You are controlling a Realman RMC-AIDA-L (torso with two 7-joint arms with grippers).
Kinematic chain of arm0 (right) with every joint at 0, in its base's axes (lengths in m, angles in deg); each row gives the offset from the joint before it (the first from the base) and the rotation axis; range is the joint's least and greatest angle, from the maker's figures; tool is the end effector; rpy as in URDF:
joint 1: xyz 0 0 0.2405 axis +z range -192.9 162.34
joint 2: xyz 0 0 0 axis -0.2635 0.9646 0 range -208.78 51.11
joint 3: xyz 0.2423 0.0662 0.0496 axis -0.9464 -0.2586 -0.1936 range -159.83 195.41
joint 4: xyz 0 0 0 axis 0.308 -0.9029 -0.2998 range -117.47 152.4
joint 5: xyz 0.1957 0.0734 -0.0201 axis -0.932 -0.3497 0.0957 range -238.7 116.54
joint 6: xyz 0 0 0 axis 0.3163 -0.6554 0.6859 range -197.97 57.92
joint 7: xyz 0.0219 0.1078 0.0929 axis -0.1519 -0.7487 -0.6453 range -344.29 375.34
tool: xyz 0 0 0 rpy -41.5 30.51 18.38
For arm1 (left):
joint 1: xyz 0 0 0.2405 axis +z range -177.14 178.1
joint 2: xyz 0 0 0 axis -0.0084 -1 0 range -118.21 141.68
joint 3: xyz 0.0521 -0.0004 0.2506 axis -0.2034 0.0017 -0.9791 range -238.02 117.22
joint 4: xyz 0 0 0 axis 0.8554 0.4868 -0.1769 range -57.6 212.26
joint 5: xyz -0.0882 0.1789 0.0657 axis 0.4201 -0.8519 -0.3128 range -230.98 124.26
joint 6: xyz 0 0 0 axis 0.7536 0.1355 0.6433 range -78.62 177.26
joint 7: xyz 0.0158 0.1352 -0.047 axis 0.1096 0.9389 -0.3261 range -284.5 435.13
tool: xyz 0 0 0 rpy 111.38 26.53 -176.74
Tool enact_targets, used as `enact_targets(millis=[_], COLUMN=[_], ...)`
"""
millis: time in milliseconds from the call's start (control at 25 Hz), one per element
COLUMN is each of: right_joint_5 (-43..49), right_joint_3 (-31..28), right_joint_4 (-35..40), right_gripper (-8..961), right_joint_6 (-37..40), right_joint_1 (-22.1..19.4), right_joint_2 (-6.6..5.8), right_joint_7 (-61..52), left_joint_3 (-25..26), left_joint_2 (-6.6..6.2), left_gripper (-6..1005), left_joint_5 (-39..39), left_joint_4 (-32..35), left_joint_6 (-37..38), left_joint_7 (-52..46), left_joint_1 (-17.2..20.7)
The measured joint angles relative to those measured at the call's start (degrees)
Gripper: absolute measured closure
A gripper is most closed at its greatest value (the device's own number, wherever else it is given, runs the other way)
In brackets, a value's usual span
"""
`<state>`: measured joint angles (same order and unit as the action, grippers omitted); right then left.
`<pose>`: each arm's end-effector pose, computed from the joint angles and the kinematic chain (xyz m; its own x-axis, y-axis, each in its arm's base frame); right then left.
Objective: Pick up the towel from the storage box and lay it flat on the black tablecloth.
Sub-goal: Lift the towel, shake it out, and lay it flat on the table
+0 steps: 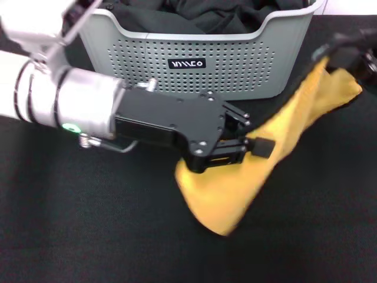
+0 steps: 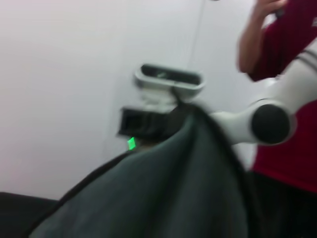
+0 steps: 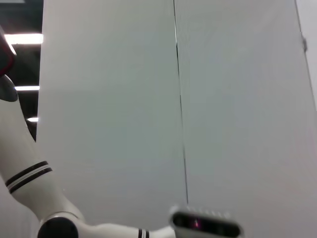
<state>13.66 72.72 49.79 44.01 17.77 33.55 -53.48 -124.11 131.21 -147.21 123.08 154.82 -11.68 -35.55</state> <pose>0.1814 0.3126 0.0639 0.4952 0.0466 -0.8675 0.0019 -0.9986 -0.0525 -0.1428 0.3088 -0.0108 0.7922 0.1842 0.5818 0.0383 -0.9665 0.2538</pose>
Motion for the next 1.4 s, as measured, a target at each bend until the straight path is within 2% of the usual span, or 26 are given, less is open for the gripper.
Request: enact_targets(millis=[200,360,560,920,1400], right_joint_5=[0.28,0.16,-1.20,-3.63,-9.79], right_joint_3=[0.28,0.10,-0.29,-4.86,-5.78], right_joint_4=[3.42,4.80,8.26,9.96,11.18], right_gripper=[947,947,947,946,946], right_joint_6=[-3.73,-4.21,-5.63,-5.18,-4.36], right_joint_1=[3.63,4.07,3.47,2.37,0.21], right_joint_2=[0.37,0.39,0.56,0.34,-1.35], right_joint_7=[-3.61,-3.92,-4.69,-4.91,-5.01], left_joint_3=[-0.49,-0.53,-0.54,-0.17,-0.67], left_joint_2=[0.85,0.83,0.72,0.59,0.50], left_gripper=[904,885,887,891,901], left_joint_5=[2.18,6.60,7.75,8.52,7.20], left_joint_4=[-8.94,-15.28,-16.11,-16.20,-16.39], left_joint_6=[-8.53,-11.65,-11.99,-12.08,-12.01], left_joint_7=[9.08,15.28,17.53,18.46,18.10], left_joint_1=[-0.31,-0.08,1.48,3.18,3.24])
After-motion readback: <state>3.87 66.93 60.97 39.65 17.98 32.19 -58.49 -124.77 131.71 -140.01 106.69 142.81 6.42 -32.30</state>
